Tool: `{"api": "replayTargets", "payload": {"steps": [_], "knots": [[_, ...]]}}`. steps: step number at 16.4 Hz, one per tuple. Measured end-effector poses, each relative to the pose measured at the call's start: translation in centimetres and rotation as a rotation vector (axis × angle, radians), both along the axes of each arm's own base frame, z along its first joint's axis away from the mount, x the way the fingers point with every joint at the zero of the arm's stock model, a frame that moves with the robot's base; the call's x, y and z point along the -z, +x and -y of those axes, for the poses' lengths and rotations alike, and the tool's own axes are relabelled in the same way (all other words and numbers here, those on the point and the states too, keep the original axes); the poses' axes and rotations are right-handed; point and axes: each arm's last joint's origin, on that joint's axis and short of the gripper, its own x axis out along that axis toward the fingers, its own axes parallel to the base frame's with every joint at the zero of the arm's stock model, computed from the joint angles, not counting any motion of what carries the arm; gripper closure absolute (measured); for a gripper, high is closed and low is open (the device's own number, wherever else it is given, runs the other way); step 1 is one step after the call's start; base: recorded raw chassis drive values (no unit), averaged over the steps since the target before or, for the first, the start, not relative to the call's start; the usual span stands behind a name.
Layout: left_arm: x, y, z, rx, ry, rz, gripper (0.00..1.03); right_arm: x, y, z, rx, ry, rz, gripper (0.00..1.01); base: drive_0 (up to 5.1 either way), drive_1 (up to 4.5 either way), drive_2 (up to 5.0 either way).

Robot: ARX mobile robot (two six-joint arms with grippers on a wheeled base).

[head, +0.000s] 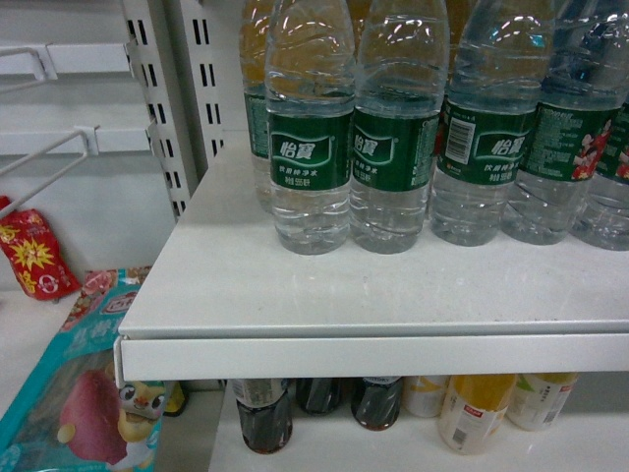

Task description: Move water from second to third shelf

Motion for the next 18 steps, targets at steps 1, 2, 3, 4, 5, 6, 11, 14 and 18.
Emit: {"api": "replayTargets", "payload": {"steps": [1, 2, 3, 4, 5, 6, 11, 14, 18], "knots": [[0.0, 0.0, 0.0, 0.0, 0.0, 0.0, 0.05, 0.0, 0.0, 0.0, -0.001, 0.0, 0.0, 0.62, 0.0, 0.0, 0.0], [0.0, 0.0, 0.0, 0.0, 0.0, 0.0, 0.05, 0.0, 0.0, 0.0, -0.001, 0.0, 0.0, 0.62, 0.0, 0.0, 0.0], [0.0, 0.0, 0.0, 0.0, 0.0, 0.0, 0.05, 0.0, 0.0, 0.0, -0.001, 0.0, 0.0, 0.62, 0.0, 0.0, 0.0], [0.0, 0.0, 0.0, 0.0, 0.0, 0.0, 0.05, 0.0, 0.0, 0.0, -0.001, 0.0, 0.0, 0.62, 0.0, 0.0, 0.0], [0.0, 0.0, 0.0, 0.0, 0.0, 0.0, 0.05, 0.0, 0.0, 0.0, -0.001, 0.0, 0.0, 0.62, 0.0, 0.0, 0.0], [0.0, 0.0, 0.0, 0.0, 0.0, 0.0, 0.05, 0.0, 0.0, 0.0, -0.001, 0.0, 0.0, 0.62, 0.0, 0.0, 0.0], [0.0, 0.0, 0.0, -0.001, 0.0, 0.0, 0.05, -0.8, 0.4, -0.7, 0.12, 0.05, 0.09, 0.62, 0.0, 0.0, 0.0], [0.0, 0.0, 0.0, 0.0, 0.0, 0.0, 0.05, -3.0, 1.6, -2.0, 0.11, 0.075, 0.121, 0.62, 0.0, 0.0, 0.0], [0.0, 0.0, 0.0, 0.001, 0.0, 0.0, 0.05, -1.0, 3.5, -4.5, -0.028, 0.015, 0.014, 0.62, 0.0, 0.0, 0.0]]}}
